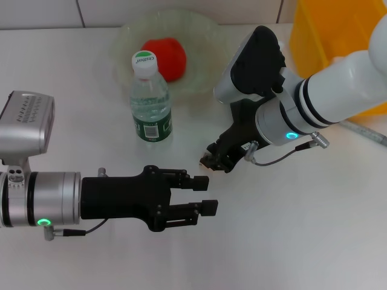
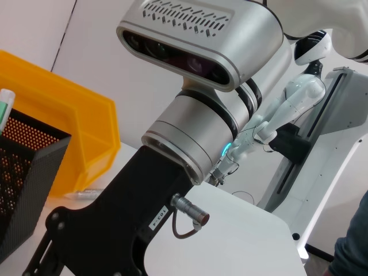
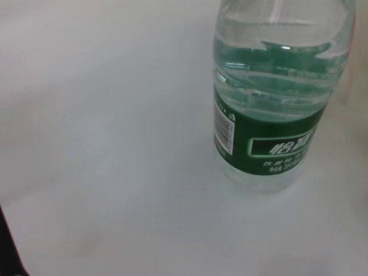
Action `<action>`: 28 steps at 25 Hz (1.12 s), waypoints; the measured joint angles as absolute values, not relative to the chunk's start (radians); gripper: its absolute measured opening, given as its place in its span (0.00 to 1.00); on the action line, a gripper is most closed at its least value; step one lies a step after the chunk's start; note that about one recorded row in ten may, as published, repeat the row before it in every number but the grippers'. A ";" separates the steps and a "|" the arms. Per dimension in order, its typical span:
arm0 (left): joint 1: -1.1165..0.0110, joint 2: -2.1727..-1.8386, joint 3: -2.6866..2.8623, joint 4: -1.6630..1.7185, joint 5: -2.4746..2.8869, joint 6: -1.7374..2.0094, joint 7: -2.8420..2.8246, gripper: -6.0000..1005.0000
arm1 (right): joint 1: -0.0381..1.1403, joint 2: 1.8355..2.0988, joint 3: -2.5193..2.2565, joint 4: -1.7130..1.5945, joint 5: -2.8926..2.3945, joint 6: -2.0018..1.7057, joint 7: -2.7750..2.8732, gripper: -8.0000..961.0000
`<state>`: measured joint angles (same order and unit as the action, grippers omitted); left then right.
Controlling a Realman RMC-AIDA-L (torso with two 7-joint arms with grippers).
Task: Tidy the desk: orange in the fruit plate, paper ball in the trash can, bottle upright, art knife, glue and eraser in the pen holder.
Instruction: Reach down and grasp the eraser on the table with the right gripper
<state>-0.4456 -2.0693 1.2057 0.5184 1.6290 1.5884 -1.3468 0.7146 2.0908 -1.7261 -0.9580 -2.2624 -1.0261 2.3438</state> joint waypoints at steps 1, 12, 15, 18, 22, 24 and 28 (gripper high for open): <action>-0.446 -2.069 1.206 0.518 1.629 1.588 -1.347 0.56 | 0.715 2.091 -1.726 -0.957 -2.262 -1.025 2.344 0.32; -0.444 -2.069 1.200 0.518 1.627 1.590 -1.341 0.56 | 0.621 2.082 -1.677 -1.115 -2.215 -1.075 2.327 0.21; -0.443 -2.069 1.196 0.518 1.626 1.593 -1.339 0.56 | 0.539 2.082 -1.548 -1.234 -2.161 -1.147 2.269 0.16; -0.442 -2.069 1.196 0.518 1.625 1.593 -1.339 0.56 | 0.474 2.080 -1.411 -1.310 -2.061 -1.204 2.216 0.13; -0.445 -2.068 1.196 0.519 1.624 1.594 -1.339 0.56 | 0.446 2.079 -1.301 -1.336 -2.010 -1.267 2.161 0.14; -0.445 -2.068 1.196 0.520 1.624 1.594 -1.341 0.56 | 0.465 2.078 -1.297 -1.321 -2.037 -1.313 2.155 0.14; -0.448 -2.068 1.196 0.526 1.624 1.594 -1.345 0.56 | 0.525 2.082 -1.324 -1.282 -2.156 -1.383 2.177 0.14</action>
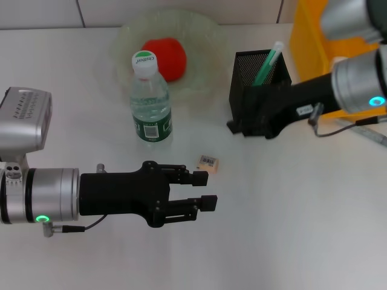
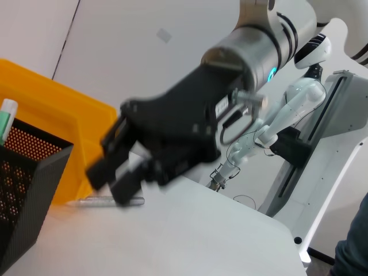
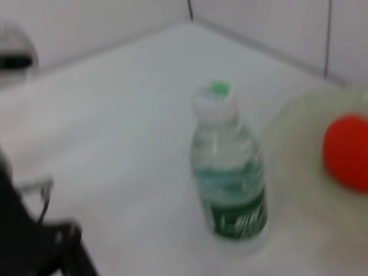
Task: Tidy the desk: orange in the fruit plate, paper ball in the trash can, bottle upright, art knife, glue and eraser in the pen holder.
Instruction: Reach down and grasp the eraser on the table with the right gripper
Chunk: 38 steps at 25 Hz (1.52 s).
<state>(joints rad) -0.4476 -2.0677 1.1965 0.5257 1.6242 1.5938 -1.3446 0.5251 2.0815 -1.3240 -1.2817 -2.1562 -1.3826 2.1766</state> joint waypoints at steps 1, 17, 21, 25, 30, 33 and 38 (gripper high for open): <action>-0.448 -2.068 1.197 0.527 1.623 1.594 -1.345 0.56 | 0.537 2.083 -1.352 -1.276 -2.193 -1.382 2.192 0.18; -0.443 -2.067 1.196 0.521 1.614 1.613 -1.336 0.56 | 0.629 2.088 -1.661 -1.067 -2.252 -1.108 2.232 0.49; -0.442 -2.068 1.197 0.520 1.614 1.613 -1.336 0.56 | 0.636 2.088 -1.693 -1.040 -2.226 -1.061 2.232 0.48; -0.443 -2.068 1.196 0.520 1.614 1.613 -1.336 0.56 | 0.648 2.088 -1.718 -1.011 -2.220 -1.027 2.233 0.48; -0.443 -2.068 1.196 0.520 1.614 1.610 -1.336 0.56 | 0.665 2.089 -1.725 -0.981 -2.208 -1.005 2.237 0.48; -0.444 -2.068 1.196 0.520 1.614 1.608 -1.336 0.56 | 0.674 2.089 -1.726 -0.967 -2.202 -1.002 2.238 0.47; -0.446 -2.068 1.196 0.520 1.614 1.606 -1.336 0.56 | 0.678 2.089 -1.726 -0.958 -2.199 -1.002 2.238 0.39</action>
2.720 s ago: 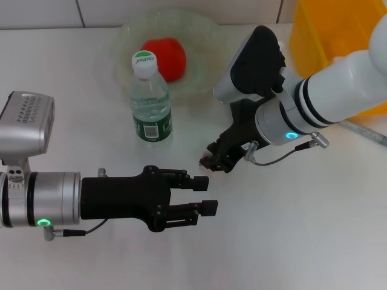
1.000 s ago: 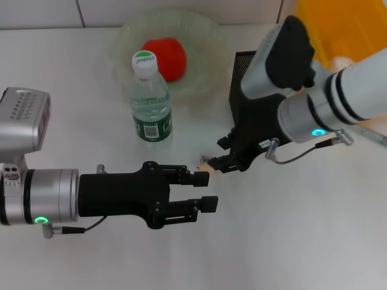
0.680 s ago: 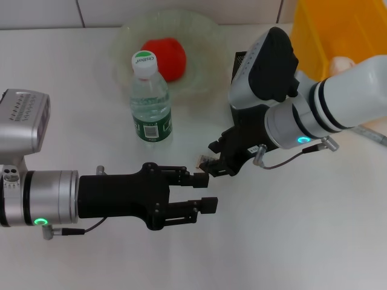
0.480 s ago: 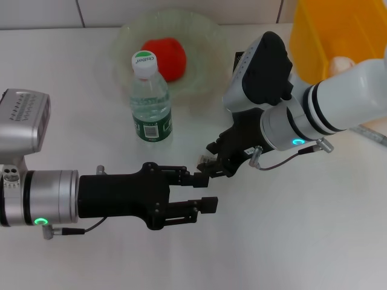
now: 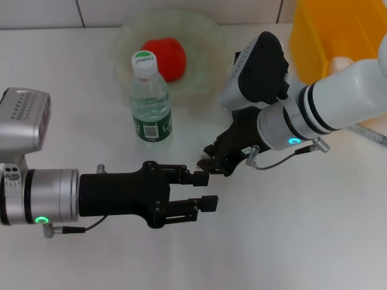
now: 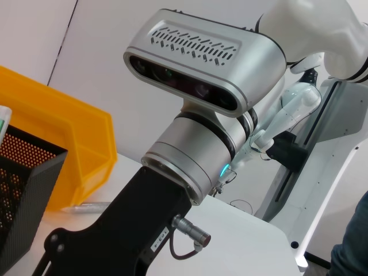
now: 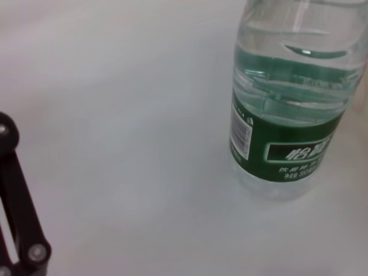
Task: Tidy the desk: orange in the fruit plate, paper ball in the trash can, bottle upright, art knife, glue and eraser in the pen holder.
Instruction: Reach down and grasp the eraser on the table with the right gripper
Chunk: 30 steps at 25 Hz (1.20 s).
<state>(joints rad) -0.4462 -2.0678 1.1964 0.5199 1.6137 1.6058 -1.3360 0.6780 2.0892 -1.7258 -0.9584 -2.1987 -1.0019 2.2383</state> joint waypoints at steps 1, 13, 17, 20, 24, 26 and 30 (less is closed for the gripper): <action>-0.446 -2.068 1.196 0.520 1.614 1.606 -1.336 0.56 | 0.678 2.089 -1.726 -0.958 -2.199 -1.002 2.238 0.36; -0.443 -2.068 1.196 0.520 1.614 1.609 -1.336 0.56 | 0.681 2.089 -1.725 -0.950 -2.198 -1.000 2.240 0.22; -0.442 -2.068 1.196 0.520 1.614 1.610 -1.336 0.56 | 0.679 2.089 -1.726 -0.954 -2.198 -1.002 2.240 0.22; -0.440 -2.068 1.196 0.520 1.614 1.612 -1.336 0.56 | 0.679 2.089 -1.726 -0.957 -2.198 -1.011 2.243 0.21; -0.439 -2.068 1.196 0.520 1.614 1.612 -1.336 0.56 | 0.677 2.089 -1.726 -0.965 -2.199 -1.016 2.249 0.22; -0.439 -2.068 1.196 0.520 1.614 1.613 -1.336 0.56 | 0.675 2.089 -1.726 -0.968 -2.199 -1.016 2.249 0.22; -0.439 -2.068 1.196 0.520 1.614 1.614 -1.336 0.56 | 0.672 2.089 -1.726 -0.969 -2.200 -1.016 2.249 0.34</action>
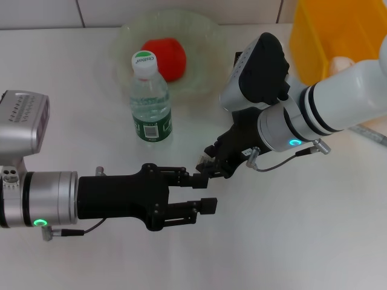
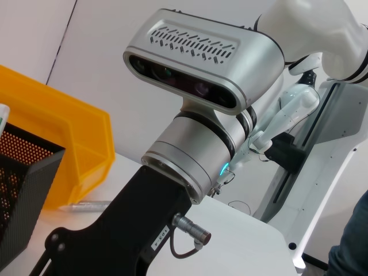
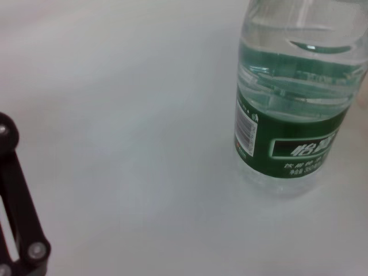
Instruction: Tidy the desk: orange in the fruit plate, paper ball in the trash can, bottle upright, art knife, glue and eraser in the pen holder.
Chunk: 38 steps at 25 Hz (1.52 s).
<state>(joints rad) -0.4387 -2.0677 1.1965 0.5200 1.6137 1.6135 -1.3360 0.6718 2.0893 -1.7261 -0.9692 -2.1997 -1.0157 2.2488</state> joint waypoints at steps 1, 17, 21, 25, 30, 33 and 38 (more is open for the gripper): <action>-0.439 -2.068 1.196 0.520 1.614 1.614 -1.336 0.56 | 0.672 2.089 -1.726 -0.969 -2.200 -1.016 2.249 0.38; -0.436 -2.069 1.196 0.518 1.614 1.617 -1.336 0.57 | 0.669 2.089 -1.754 -0.969 -2.203 -1.002 2.250 0.41; -0.436 -2.069 1.196 0.518 1.614 1.618 -1.336 0.57 | 0.668 2.089 -1.753 -0.969 -2.204 -0.996 2.250 0.41; -0.436 -2.069 1.196 0.518 1.614 1.619 -1.336 0.57 | 0.665 2.089 -1.753 -0.970 -2.206 -0.989 2.250 0.33; -0.436 -2.069 1.196 0.518 1.614 1.619 -1.336 0.57 | 0.664 2.090 -1.761 -0.970 -2.207 -0.984 2.252 0.29; -0.436 -2.069 1.196 0.518 1.614 1.619 -1.336 0.57 | 0.660 2.090 -1.764 -0.976 -2.207 -0.980 2.253 0.28; -0.434 -2.069 1.196 0.518 1.612 1.620 -1.336 0.57 | 0.602 2.089 -1.757 -1.063 -2.204 -0.984 2.253 0.27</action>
<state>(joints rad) -0.4344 -2.0692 1.1965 0.5184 1.6116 1.6201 -1.3361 0.6023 2.0888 -1.7572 -1.0635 -2.2037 -0.9840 2.2534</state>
